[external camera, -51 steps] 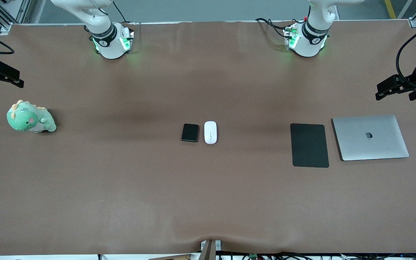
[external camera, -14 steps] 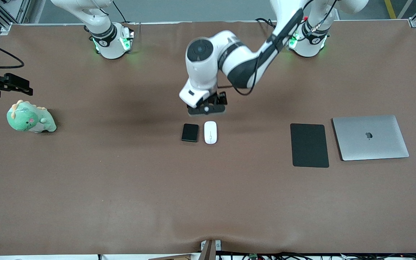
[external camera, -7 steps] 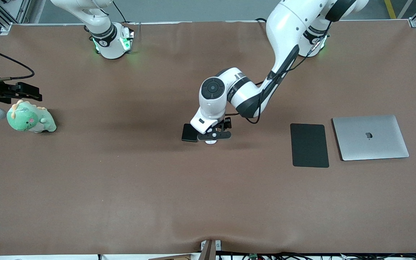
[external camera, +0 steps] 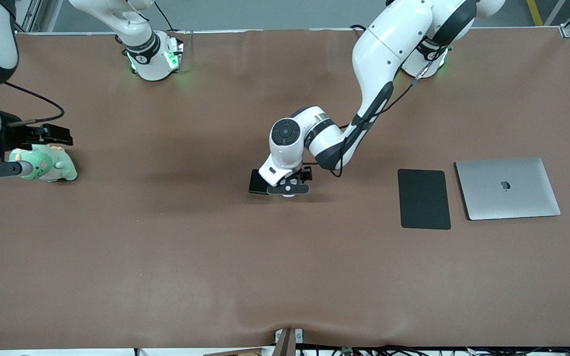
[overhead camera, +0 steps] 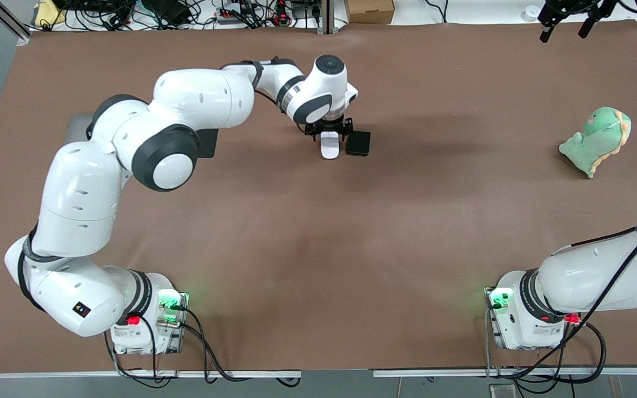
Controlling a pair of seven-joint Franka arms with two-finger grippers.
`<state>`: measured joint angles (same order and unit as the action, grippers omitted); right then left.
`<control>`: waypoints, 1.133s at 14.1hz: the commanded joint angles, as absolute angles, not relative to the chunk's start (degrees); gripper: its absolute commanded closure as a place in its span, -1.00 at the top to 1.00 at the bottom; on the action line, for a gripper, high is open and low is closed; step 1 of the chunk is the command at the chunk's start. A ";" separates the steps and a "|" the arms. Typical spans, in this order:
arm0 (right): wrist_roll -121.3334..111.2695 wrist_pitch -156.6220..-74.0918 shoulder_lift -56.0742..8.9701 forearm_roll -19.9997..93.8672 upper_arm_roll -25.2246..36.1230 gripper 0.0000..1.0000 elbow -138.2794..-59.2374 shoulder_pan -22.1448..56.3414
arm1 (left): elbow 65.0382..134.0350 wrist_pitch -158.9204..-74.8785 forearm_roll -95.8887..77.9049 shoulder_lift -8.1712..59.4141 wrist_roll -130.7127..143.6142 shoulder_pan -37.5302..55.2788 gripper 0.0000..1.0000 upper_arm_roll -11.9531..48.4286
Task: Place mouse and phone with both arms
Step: 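Grasp the white mouse with the left gripper while the right gripper reaches out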
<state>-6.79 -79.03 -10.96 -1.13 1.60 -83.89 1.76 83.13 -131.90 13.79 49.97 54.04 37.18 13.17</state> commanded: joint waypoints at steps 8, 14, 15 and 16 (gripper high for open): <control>-5.98 -83.05 -15.38 2.63 1.76 1.00 -83.50 4.30 | 82.00 -130.53 14.77 47.47 57.30 36.83 -0.22 13.36; 4.62 -85.86 -17.40 7.47 1.76 1.00 -83.58 8.42 | 82.18 -112.10 6.44 29.13 53.28 32.62 -0.22 14.15; 7.27 -86.57 -17.66 7.56 1.76 1.00 -83.85 10.00 | 82.26 -109.10 4.68 26.22 51.35 30.87 -0.22 14.15; 9.12 -87.27 -18.01 7.82 1.76 1.00 -83.85 11.59 | 82.44 -106.20 3.27 23.76 49.50 28.94 -0.22 14.15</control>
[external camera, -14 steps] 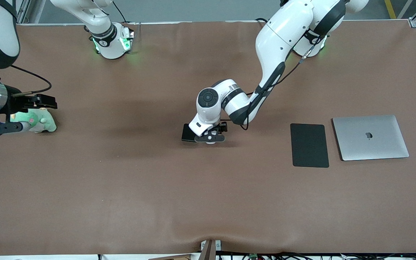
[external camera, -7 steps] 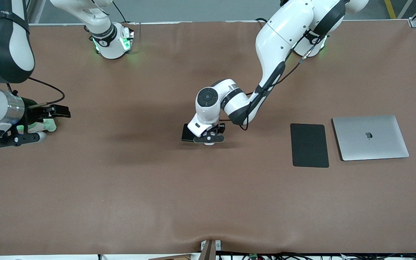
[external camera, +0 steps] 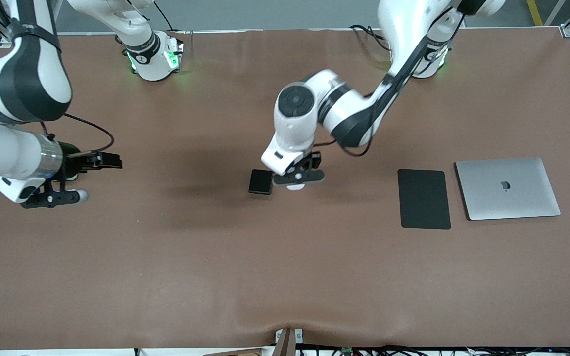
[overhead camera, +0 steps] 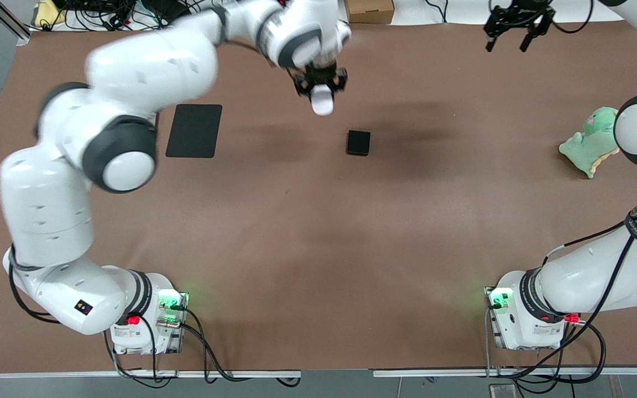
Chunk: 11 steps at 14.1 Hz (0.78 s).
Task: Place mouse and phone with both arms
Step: 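Carry the mouse to the black pad while the right gripper reaches the phone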
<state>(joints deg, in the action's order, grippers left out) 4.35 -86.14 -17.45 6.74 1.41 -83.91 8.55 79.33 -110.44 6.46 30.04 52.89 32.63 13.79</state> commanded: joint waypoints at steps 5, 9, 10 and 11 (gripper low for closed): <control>18.36 -92.10 -20.38 10.19 1.76 1.00 -83.85 17.57 | 94.27 -102.83 1.15 11.54 38.18 14.80 -0.22 14.15; 20.38 -96.06 -22.93 11.16 1.76 1.00 -83.85 20.91 | 100.37 -102.74 1.05 5.72 25.95 2.49 -0.22 14.15; 22.22 -96.85 -23.64 11.16 1.76 1.00 -83.85 21.53 | 100.81 -102.74 0.97 5.10 23.93 0.37 -0.22 14.15; 23.98 -97.64 -24.34 11.16 1.76 1.00 -83.85 22.75 | 101.16 -102.74 0.79 4.84 22.78 -1.21 -0.22 14.15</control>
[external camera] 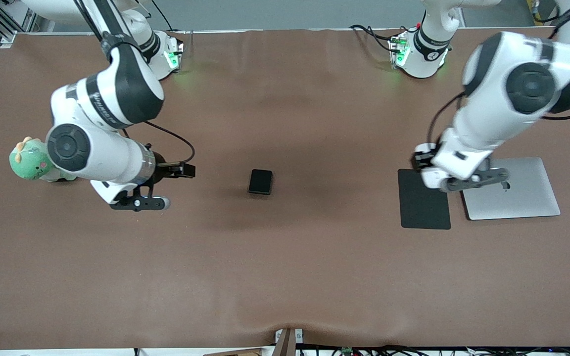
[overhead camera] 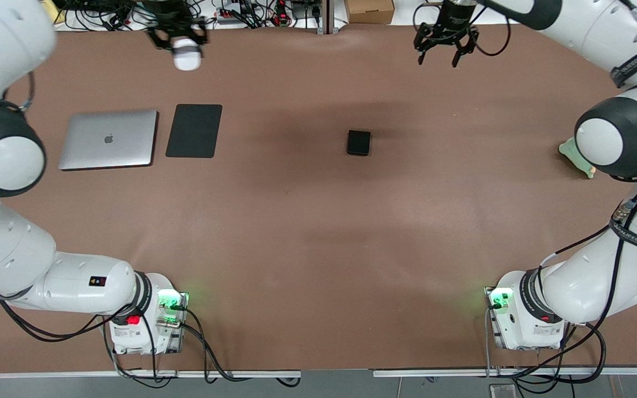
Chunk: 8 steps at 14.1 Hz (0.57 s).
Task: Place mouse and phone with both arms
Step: 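Carry the mouse to the black pad while the right gripper reaches the phone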
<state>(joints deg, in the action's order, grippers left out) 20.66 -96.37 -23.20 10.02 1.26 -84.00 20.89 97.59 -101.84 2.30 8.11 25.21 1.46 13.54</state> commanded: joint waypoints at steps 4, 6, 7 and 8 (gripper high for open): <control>29.43 -103.08 -28.55 10.99 1.76 1.00 -84.02 27.32 | 101.87 -102.92 0.53 4.83 19.88 -4.56 -0.22 14.06; 32.33 -104.94 -29.79 11.07 1.76 1.00 -84.11 28.65 | 101.86 -102.92 -0.43 4.92 15.58 -5.72 -0.22 13.10; 32.43 -105.72 -30.84 11.07 1.76 1.00 -84.11 29.35 | 101.95 -103.01 -0.53 5.18 14.51 -5.28 -0.22 11.53; 32.52 -107.12 -31.89 11.07 1.76 1.00 -84.20 30.31 | 102.04 -103.09 -0.53 5.27 12.59 -3.19 -0.22 8.29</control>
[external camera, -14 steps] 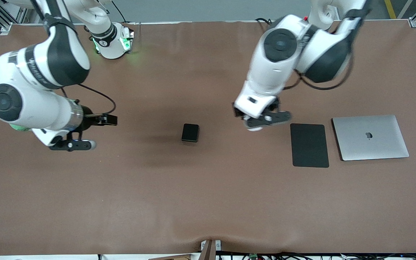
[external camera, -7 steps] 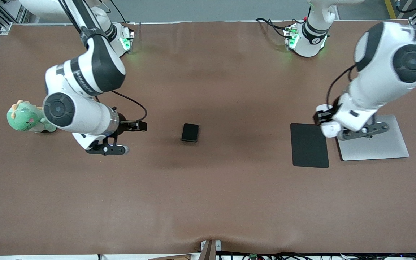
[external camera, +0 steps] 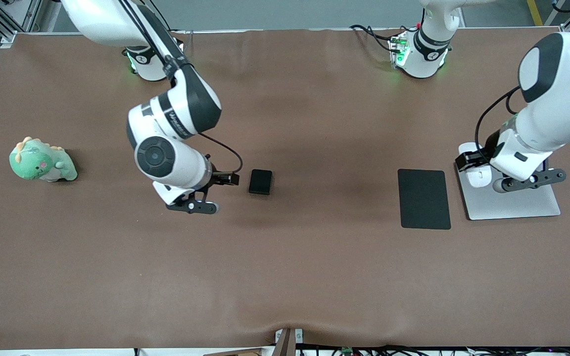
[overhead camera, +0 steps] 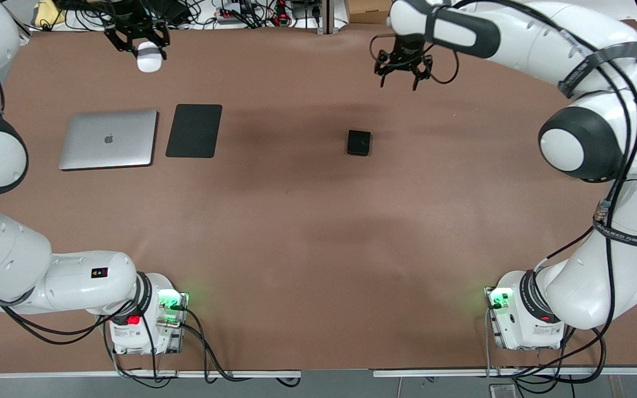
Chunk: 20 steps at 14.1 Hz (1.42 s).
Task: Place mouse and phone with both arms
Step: 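Carry the mouse to the black pad while the right gripper reaches the phone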
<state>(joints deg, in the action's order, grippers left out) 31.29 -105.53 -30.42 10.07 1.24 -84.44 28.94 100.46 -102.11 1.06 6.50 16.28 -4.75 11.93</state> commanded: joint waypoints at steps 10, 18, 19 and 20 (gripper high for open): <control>36.21 -123.65 -38.40 10.46 1.85 1.00 -89.73 35.86 | 115.39 -121.62 -2.72 10.80 5.88 0.53 -0.21 2.01; 39.20 -127.78 -41.57 10.37 1.85 1.00 -91.05 38.23 | 115.14 -136.56 -2.55 26.53 5.80 1.31 -0.20 3.69; 39.37 -129.27 -41.57 10.46 1.76 1.00 -92.27 38.32 | 114.96 -137.63 -2.29 27.59 5.80 1.58 -0.16 3.69; 39.64 -131.20 -41.57 10.46 1.76 1.00 -93.50 38.32 | 114.79 -137.64 -1.94 27.95 5.54 1.67 -0.05 3.69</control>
